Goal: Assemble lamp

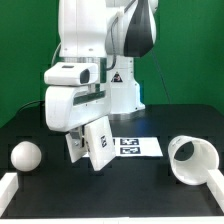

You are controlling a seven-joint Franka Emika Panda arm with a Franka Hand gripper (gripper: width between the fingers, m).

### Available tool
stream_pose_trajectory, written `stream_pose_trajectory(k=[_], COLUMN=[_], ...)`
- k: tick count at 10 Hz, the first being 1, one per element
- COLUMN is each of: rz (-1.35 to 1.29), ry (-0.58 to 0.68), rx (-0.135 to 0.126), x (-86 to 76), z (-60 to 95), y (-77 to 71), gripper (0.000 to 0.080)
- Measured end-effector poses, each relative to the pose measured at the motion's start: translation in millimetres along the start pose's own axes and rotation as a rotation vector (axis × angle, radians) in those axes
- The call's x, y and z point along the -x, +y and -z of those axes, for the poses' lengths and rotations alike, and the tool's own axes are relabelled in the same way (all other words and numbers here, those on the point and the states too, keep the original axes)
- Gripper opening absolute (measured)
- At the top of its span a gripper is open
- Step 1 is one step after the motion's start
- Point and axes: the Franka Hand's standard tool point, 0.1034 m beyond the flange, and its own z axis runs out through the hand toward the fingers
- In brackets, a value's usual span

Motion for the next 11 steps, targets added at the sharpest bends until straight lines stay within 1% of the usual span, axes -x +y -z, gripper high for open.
stream_pose_trajectory(k=[2,3,4,6,7,9,10,11], rz=[-0.017,0.111,0.22,0.419,0.384,0.478,0.566,0.761], ry=[0.0,-0.005,-0.011,-0.033,-0.033,-0.039,-0.045,-0.054], rx=[0.0,0.01,0.015,-0.011,-0.011,-0.014,-0.015,-0.029], x=[0.1,0.7,-1.4,-6.1,-4.4,-2.7,-2.2,-5.6], z=[-0.2,0.4,1.3,0.4,-0.1,-0.6,-0.7,-1.3], y=[-0.1,1.5,2.9,5.1,4.7,4.4,4.1,1.5], gripper=[0.0305,0.0305,0.0305,0.0305,0.0305,0.0305,0.0305,0.0305])
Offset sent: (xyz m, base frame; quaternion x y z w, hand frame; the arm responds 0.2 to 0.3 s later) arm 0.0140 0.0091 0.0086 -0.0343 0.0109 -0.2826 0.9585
